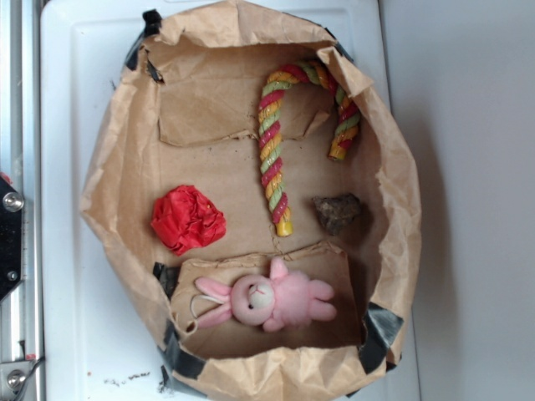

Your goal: Grab the rock.

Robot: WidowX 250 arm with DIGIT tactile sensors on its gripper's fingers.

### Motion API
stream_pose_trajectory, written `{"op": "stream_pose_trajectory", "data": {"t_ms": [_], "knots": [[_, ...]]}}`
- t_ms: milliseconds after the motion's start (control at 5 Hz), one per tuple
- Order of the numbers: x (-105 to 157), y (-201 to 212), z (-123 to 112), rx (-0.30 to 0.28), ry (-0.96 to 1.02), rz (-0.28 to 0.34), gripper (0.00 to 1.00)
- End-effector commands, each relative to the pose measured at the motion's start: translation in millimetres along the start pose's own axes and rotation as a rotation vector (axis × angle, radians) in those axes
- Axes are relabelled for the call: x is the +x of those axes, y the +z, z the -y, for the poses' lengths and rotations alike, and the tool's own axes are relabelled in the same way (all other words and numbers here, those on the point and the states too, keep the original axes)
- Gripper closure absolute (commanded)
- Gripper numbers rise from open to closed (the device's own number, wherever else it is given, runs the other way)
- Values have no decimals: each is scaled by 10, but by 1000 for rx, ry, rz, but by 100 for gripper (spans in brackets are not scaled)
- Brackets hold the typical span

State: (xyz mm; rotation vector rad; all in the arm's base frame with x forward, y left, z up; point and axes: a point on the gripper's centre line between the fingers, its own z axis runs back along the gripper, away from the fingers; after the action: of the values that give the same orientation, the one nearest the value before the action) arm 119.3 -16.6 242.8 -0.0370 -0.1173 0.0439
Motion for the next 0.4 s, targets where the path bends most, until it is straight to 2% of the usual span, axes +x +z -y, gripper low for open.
{"op": "stream_pose_trajectory", "data": {"t_ms": [0, 200], "knots": [[0, 0, 0, 0, 0, 0, 0], [288, -39, 103, -1, 39, 23, 0]]}}
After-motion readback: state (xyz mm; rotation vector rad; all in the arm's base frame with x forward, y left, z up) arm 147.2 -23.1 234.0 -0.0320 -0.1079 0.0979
